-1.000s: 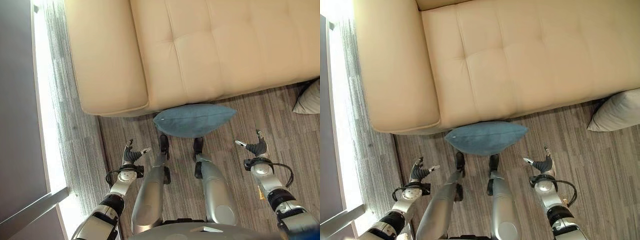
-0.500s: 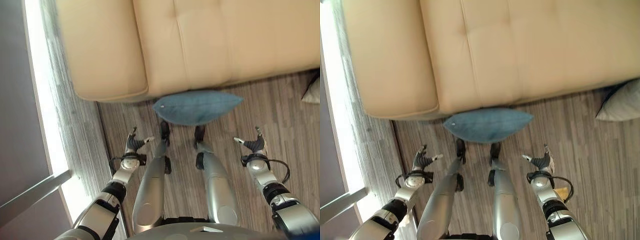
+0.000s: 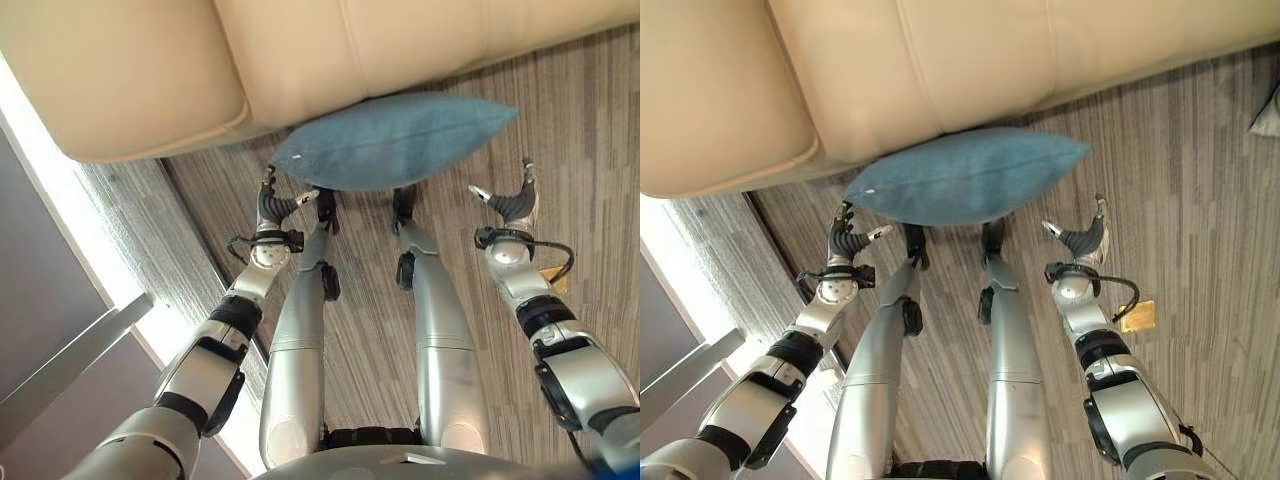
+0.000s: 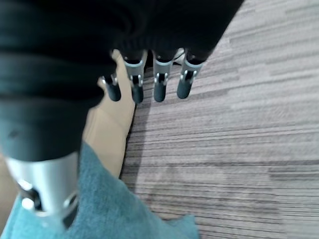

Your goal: Pick up all the scattered cushions and arrange them neatly on the sofa.

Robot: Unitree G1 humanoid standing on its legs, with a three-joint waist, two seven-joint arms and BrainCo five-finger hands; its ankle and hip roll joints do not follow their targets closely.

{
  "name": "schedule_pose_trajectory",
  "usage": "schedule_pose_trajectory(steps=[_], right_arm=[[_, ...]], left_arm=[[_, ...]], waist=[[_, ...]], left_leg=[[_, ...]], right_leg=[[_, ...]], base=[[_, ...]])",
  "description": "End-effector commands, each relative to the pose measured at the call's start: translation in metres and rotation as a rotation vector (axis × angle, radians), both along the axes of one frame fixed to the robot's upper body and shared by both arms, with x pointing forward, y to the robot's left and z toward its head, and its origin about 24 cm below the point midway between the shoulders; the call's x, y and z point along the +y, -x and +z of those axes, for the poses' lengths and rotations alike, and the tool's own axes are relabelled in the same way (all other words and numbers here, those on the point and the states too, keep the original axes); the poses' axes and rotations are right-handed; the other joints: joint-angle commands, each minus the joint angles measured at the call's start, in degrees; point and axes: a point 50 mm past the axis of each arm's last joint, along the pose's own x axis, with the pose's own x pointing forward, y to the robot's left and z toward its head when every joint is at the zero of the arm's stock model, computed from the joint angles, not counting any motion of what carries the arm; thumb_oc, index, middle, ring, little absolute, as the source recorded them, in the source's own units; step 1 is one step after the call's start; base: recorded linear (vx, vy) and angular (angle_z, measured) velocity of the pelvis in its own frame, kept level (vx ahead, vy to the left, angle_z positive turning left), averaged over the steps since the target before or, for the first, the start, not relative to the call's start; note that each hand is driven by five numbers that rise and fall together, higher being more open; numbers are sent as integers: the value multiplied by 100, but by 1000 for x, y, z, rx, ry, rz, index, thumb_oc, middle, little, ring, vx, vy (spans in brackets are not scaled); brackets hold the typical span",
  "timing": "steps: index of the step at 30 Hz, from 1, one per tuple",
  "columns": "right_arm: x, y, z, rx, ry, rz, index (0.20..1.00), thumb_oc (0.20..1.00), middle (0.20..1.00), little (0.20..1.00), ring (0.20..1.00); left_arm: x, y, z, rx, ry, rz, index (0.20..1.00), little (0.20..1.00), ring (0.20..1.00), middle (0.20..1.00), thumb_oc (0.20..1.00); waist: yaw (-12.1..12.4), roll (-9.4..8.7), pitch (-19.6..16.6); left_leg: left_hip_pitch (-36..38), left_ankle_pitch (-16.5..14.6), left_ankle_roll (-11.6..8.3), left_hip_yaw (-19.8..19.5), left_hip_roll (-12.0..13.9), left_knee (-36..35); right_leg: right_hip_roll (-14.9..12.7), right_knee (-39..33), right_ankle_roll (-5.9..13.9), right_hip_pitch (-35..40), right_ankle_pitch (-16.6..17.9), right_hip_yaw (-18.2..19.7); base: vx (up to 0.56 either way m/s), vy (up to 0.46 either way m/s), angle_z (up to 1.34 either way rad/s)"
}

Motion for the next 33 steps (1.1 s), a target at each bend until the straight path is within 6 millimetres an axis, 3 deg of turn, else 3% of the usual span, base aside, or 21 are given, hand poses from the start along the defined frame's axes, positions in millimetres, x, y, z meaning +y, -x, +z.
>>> schedule_pose_trajectory(steps=[1, 10, 17, 20, 21, 23, 24, 25, 27, 33], right_arm=[[-15, 14, -9, -18, -18, -48, 1000, 1000, 1000, 1000, 1000], [4, -11, 37, -153, -16, 52, 1000, 1000, 1000, 1000, 1000], [25, -28, 67, -212, -37, 159, 1000, 1000, 1000, 1000, 1000], [42, -36, 87, -258, -78, 228, 1000, 1000, 1000, 1000, 1000], [62, -40, 104, -300, -76, 298, 1000, 1000, 1000, 1000, 1000], [70, -41, 110, -314, -70, 325, 1000, 1000, 1000, 1000, 1000], [78, -42, 116, -328, -59, 355, 501, 501, 501, 501, 501], [86, -42, 122, -345, -51, 389, 200, 200, 200, 200, 200], [106, -34, 151, -464, -28, 487, 200, 200, 200, 200, 200], [96, -19, 153, -543, -5, 485, 200, 200, 200, 200, 200]], left_arm=[[8, 10, -12, 8, 22, 56, 1000, 1000, 1000, 1000, 1000], [-7, -11, 35, -126, -34, 25, 1000, 1000, 1000, 1000, 1000], [-20, -20, 59, -192, -44, -14, 1000, 1000, 1000, 1000, 1000], [-28, -25, 79, -245, -42, -38, 1000, 1000, 1000, 1000, 1000], [-35, -28, 95, -286, -33, -55, 1000, 1000, 1000, 1000, 1000], [-38, -29, 100, -300, -34, -62, 1000, 1000, 1000, 1000, 1000], [-41, -30, 107, -320, -29, -72, 536, 536, 536, 536, 536], [-45, -30, 112, -339, -21, -85, 200, 200, 200, 200, 200], [-54, -25, 137, -435, 22, -141, 200, 200, 200, 200, 200], [-54, -11, 143, -512, 159, -166, 200, 200, 200, 200, 200]], waist=[[-111, 76, -293], [-138, 48, -350], [-79, 64, -454], [-52, 78, -519], [-38, 81, -569], [-36, 75, -586], [-33, 67, -615], [-28, 65, -645], [-7, 69, -815], [17, 35, -1079]], left_leg=[[-451, -769, -210, -382, 304, 757], [-1121, -816, -93, -433, 264, 929], [-1322, -856, -46, -473, 226, 997], [-1443, -863, -40, -507, 208, 1048], [-1497, -864, -35, -512, 205, 1059], [-1518, -862, -34, -519, 202, 1069], [-1516, -864, -31, -518, 195, 1066], [-1524, -862, -30, -527, 193, 1062], [-1469, -849, -34, -540, 154, 966], [-1206, -795, -82, -582, 142, 744]], right_leg=[[-407, -405, 524, 27, -104, 18], [-357, -41, 513, -719, -177, 100], [-367, 157, 515, -983, -243, 113], [-357, 240, 508, -1084, -283, 118], [-344, 308, 506, -1161, -308, 121], [-339, 331, 503, -1179, -318, 117], [-328, 335, 497, -1179, -323, 114], [-328, 342, 495, -1185, -327, 113], [-279, 322, 496, -1168, -336, 96], [-251, 150, 501, -863, -337, 7]], base=[[14, 33, 0], [26, -4, -1], [22, -11, 2], [22, -14, 2], [38, -7, 3], [18, -5, 1], [0, 0, 0], [31, -22, 1], [46, -5, 1], [11, -35, 1]])
